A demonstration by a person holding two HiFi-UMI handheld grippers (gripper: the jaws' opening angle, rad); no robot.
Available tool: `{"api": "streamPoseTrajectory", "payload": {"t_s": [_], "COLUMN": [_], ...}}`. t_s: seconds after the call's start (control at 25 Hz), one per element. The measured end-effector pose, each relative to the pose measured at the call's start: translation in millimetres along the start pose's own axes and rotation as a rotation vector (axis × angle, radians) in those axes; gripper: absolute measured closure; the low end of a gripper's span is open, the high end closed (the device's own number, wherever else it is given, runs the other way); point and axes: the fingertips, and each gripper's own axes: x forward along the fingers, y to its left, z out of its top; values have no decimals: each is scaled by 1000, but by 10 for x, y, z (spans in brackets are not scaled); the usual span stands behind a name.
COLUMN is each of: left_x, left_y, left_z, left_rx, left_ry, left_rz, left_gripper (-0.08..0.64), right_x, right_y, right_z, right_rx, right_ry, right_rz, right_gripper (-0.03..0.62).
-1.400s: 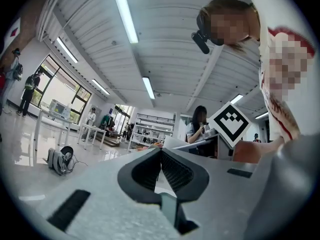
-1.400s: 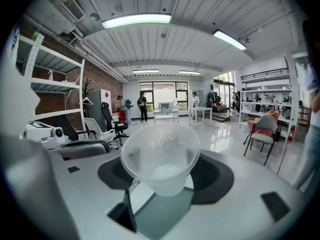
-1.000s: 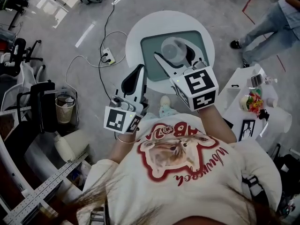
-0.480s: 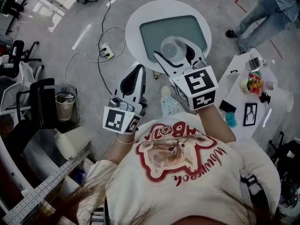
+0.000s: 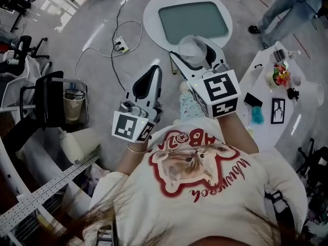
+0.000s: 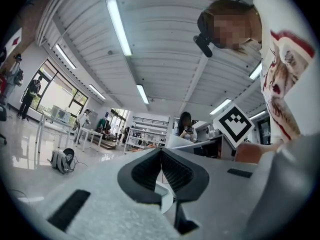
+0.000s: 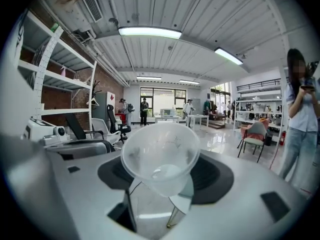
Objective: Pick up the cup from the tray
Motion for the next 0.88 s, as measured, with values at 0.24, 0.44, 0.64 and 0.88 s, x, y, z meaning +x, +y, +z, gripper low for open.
{"api": "streamPoseTrajectory", "payload": {"t_s": [0.24, 0.44, 0.64, 0.88], "left_x": [-398, -616, -692, -757], "left_y": [-216, -431, -617, -845], "left_z": [58, 43, 91, 70], "left_rx": [0, -1, 10, 18], "left_ry": [-18, -7, -9, -4], "left_rz": [6, -12, -19, -16], "left_gripper": [546, 546, 546, 546], "right_x": [-366, -631, -862, -1155], "right_y": [354, 546, 577, 552], "right_z": [-13, -98, -115, -172], "right_rx": [-5, 1, -4, -2], "right_ry": [-22, -14, -15, -26], "right_rz": [11, 14, 16, 19], "right_gripper": [285, 287, 287, 287]}}
